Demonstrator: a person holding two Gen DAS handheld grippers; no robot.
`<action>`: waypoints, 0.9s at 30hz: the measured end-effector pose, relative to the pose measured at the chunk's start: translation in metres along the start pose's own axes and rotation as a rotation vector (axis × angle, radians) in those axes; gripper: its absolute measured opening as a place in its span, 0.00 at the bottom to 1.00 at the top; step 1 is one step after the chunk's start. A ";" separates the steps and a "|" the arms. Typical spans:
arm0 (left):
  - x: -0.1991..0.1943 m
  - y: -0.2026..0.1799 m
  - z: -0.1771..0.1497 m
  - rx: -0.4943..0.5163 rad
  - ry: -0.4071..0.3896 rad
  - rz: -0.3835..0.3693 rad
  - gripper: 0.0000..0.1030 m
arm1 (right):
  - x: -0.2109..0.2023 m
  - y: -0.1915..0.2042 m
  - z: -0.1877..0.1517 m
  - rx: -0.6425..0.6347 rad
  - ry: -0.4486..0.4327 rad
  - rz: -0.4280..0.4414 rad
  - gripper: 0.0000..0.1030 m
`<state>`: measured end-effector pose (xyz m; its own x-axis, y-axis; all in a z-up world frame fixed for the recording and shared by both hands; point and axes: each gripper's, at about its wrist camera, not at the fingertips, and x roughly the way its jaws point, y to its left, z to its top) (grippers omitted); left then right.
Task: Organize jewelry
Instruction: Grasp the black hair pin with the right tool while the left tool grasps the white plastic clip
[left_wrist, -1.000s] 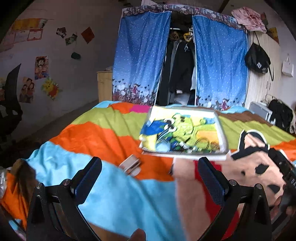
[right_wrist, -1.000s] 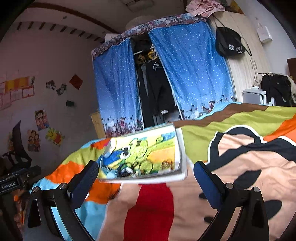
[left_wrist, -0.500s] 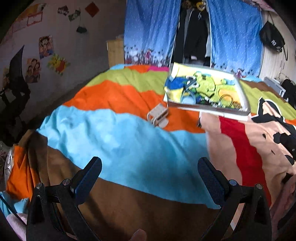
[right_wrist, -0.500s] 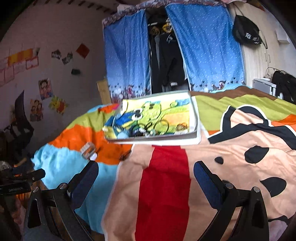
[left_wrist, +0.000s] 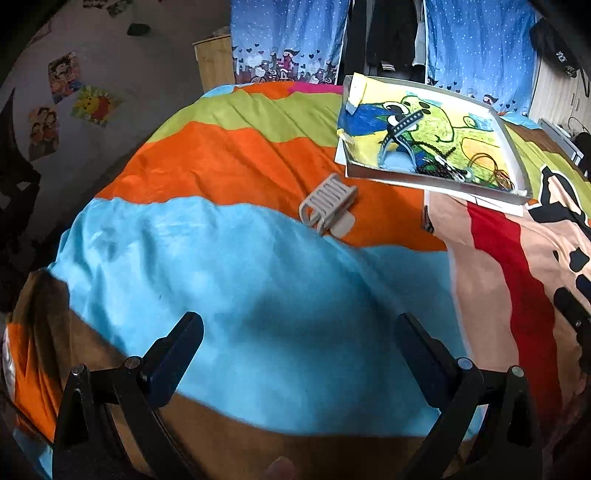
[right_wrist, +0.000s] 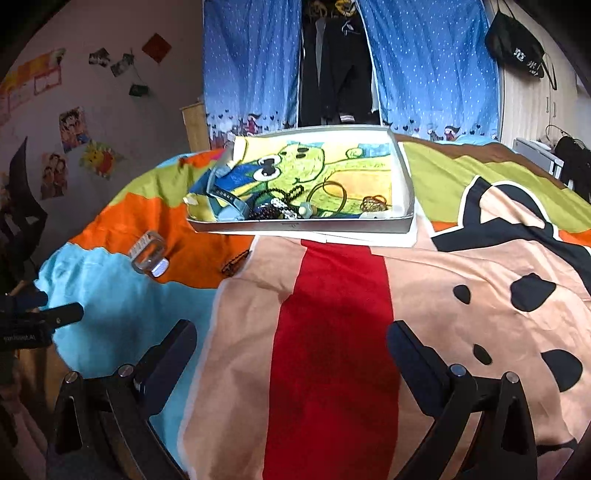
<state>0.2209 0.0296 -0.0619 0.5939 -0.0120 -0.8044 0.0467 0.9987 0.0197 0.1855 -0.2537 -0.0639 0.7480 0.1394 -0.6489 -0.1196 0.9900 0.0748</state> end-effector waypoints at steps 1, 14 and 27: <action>0.005 0.002 0.003 0.001 -0.008 0.001 0.99 | 0.006 0.000 0.002 -0.001 0.009 -0.003 1.00; 0.060 0.018 0.042 0.033 -0.039 -0.054 0.99 | 0.109 0.002 0.036 0.010 0.061 0.134 1.00; 0.095 0.025 0.069 0.024 -0.094 -0.214 0.98 | 0.173 0.029 0.050 0.005 0.165 0.278 0.77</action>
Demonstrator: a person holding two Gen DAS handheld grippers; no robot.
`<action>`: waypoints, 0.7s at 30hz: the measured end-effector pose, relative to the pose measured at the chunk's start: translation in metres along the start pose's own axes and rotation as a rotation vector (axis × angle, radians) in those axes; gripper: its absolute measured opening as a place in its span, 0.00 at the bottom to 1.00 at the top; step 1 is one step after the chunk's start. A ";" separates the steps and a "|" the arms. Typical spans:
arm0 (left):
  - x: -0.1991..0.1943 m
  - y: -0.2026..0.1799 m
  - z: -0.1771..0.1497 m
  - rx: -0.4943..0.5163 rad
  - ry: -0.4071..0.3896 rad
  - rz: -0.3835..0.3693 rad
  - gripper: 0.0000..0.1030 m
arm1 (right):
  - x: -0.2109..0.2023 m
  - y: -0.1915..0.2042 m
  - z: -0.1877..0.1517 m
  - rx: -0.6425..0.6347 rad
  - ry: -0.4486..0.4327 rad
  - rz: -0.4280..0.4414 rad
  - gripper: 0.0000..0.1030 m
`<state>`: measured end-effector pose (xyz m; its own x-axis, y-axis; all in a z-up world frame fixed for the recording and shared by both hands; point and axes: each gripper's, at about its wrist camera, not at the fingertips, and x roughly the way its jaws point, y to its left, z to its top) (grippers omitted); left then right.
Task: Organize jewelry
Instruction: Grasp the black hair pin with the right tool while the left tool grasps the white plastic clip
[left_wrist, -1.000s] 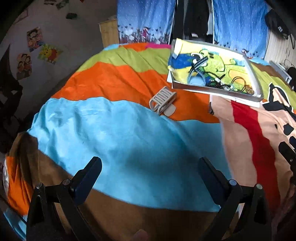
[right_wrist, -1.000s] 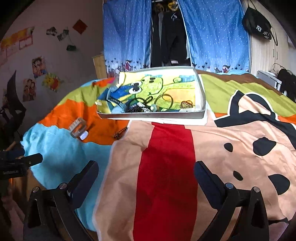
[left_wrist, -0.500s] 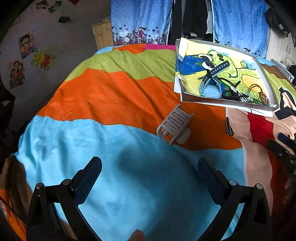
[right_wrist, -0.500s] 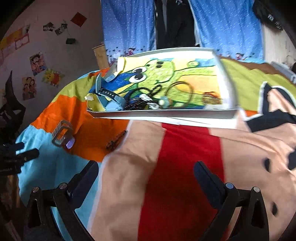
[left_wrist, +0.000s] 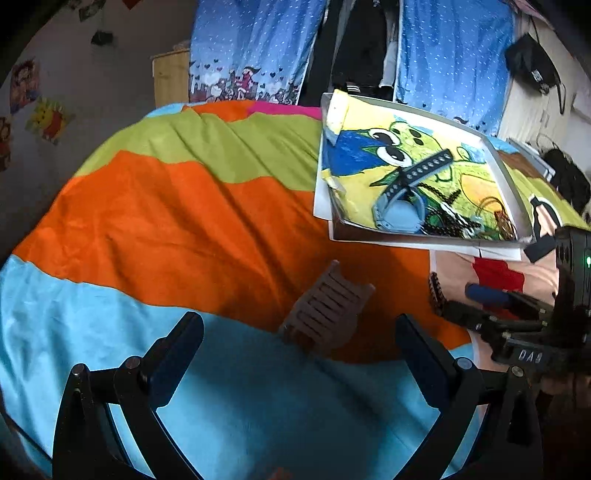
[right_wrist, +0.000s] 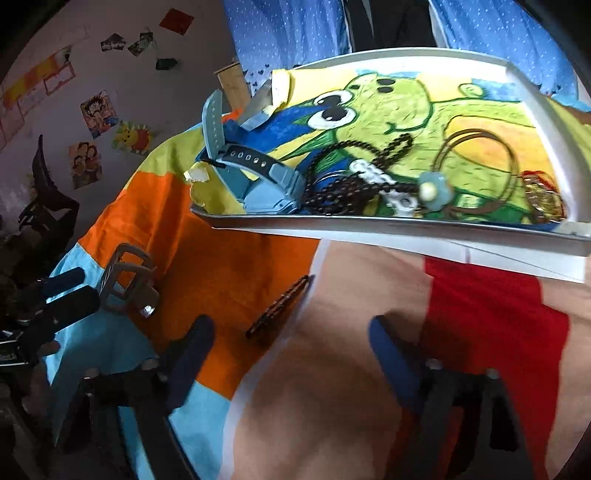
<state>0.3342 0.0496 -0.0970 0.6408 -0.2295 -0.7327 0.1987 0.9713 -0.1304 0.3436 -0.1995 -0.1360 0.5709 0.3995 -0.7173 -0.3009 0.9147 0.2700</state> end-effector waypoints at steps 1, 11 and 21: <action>0.002 0.001 0.001 -0.008 0.006 -0.003 0.97 | 0.003 0.001 0.000 -0.005 0.009 0.002 0.74; 0.010 -0.001 -0.001 0.011 0.053 -0.038 0.54 | 0.019 0.009 -0.001 -0.027 0.060 0.016 0.44; 0.018 -0.010 -0.007 0.053 0.089 -0.002 0.28 | 0.017 0.006 -0.009 -0.024 0.044 -0.013 0.12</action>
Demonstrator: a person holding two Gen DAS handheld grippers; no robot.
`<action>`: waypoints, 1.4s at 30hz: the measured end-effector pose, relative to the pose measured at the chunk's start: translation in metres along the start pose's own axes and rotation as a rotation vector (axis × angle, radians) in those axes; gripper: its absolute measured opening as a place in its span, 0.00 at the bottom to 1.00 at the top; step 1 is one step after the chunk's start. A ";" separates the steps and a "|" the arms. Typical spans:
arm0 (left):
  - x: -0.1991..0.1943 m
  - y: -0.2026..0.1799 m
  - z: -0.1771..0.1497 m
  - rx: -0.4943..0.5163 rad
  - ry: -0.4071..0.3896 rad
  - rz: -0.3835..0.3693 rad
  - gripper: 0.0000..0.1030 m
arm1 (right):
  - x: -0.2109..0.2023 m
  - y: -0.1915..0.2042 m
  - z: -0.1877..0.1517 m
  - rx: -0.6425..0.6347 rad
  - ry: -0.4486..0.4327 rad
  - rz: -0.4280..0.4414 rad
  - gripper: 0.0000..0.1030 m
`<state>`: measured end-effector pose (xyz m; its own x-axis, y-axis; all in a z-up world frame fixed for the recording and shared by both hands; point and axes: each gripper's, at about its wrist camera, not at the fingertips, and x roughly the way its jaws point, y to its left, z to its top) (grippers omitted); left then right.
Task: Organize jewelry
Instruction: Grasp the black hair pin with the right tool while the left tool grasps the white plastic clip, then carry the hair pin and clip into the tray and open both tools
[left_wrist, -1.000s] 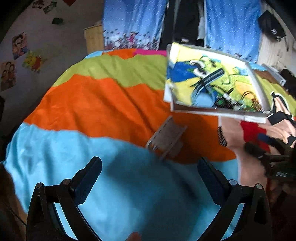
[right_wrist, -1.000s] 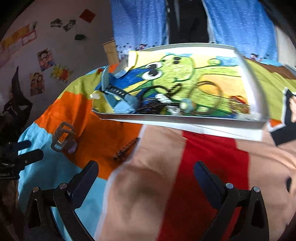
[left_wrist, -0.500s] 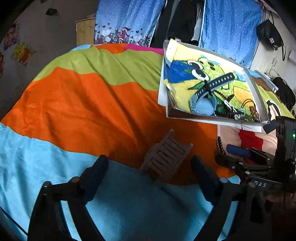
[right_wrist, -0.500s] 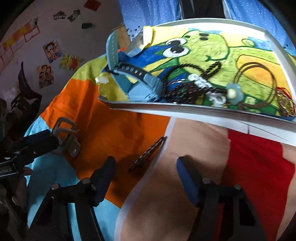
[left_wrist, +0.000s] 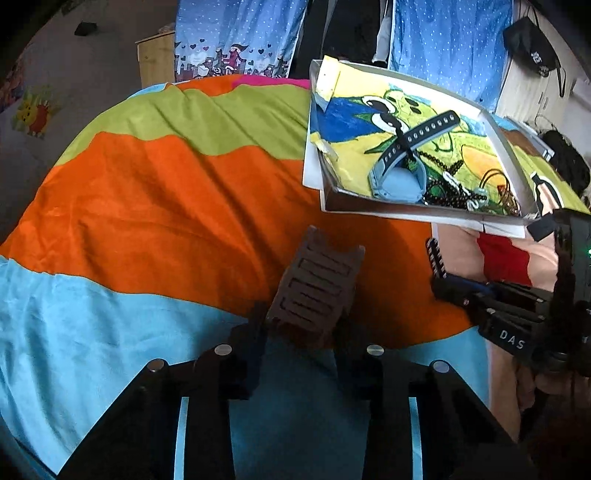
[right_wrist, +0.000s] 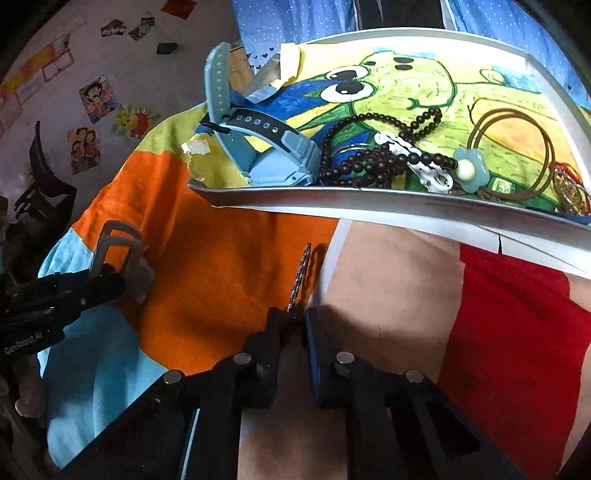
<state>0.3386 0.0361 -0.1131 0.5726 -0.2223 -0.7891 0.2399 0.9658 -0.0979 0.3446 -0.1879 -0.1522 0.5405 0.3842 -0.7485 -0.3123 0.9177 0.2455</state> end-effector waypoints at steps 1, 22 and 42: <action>-0.001 -0.001 0.000 0.004 -0.007 0.007 0.27 | -0.001 0.001 0.000 -0.003 -0.005 0.000 0.12; -0.072 -0.095 0.052 -0.001 -0.186 -0.132 0.26 | -0.140 -0.006 0.020 -0.143 -0.258 -0.057 0.12; 0.062 -0.155 0.167 -0.071 -0.017 -0.072 0.26 | -0.091 -0.146 0.076 0.048 -0.304 -0.170 0.12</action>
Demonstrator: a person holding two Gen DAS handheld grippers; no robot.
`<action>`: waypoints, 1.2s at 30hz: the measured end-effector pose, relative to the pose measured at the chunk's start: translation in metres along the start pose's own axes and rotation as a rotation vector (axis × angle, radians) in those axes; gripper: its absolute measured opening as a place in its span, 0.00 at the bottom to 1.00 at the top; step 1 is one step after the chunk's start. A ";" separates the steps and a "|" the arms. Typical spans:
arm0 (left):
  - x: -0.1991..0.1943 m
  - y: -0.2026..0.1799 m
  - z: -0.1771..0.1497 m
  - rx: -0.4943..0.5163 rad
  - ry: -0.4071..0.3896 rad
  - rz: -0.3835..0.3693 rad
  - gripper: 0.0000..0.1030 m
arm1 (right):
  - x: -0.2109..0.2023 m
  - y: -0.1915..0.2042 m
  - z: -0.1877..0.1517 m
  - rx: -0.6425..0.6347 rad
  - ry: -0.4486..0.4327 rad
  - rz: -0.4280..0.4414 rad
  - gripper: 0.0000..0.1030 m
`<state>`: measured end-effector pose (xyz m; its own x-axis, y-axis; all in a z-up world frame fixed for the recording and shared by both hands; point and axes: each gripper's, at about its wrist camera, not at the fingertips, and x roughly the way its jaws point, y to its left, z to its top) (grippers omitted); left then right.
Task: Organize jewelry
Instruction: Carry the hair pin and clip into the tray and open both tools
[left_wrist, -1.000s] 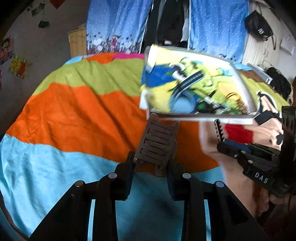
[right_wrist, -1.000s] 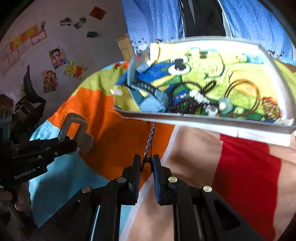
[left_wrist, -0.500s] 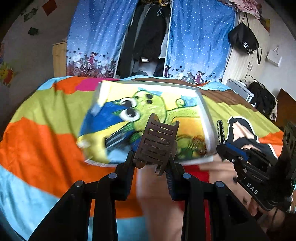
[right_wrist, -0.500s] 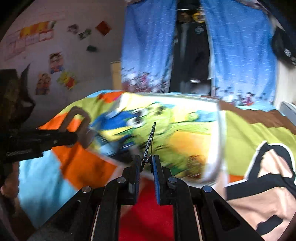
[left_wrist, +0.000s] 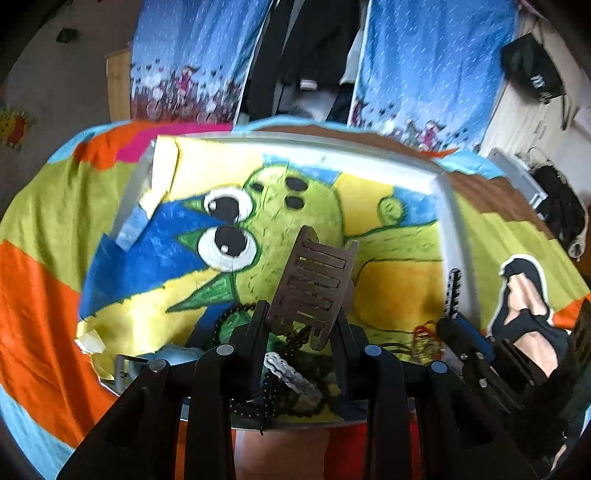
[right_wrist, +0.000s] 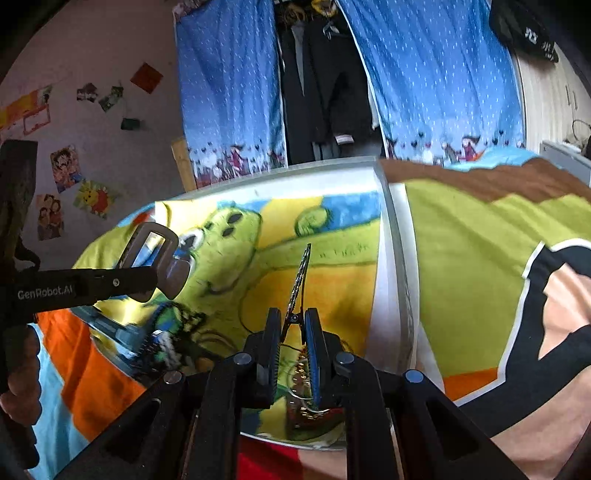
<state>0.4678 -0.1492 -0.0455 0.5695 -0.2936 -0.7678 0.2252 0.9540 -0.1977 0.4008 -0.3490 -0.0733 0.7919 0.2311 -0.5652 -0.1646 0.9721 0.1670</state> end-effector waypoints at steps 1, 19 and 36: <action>0.005 0.001 -0.001 -0.004 0.015 0.005 0.26 | 0.003 -0.003 0.000 0.005 0.014 -0.003 0.12; 0.018 0.007 -0.006 -0.024 0.081 0.039 0.27 | 0.017 -0.005 -0.008 0.014 0.095 -0.005 0.13; -0.047 -0.005 0.001 -0.030 -0.059 0.042 0.62 | -0.020 -0.008 0.004 0.006 -0.015 -0.053 0.53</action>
<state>0.4402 -0.1401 -0.0080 0.6237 -0.2559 -0.7386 0.1774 0.9666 -0.1851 0.3887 -0.3620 -0.0607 0.8081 0.1789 -0.5612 -0.1190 0.9827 0.1419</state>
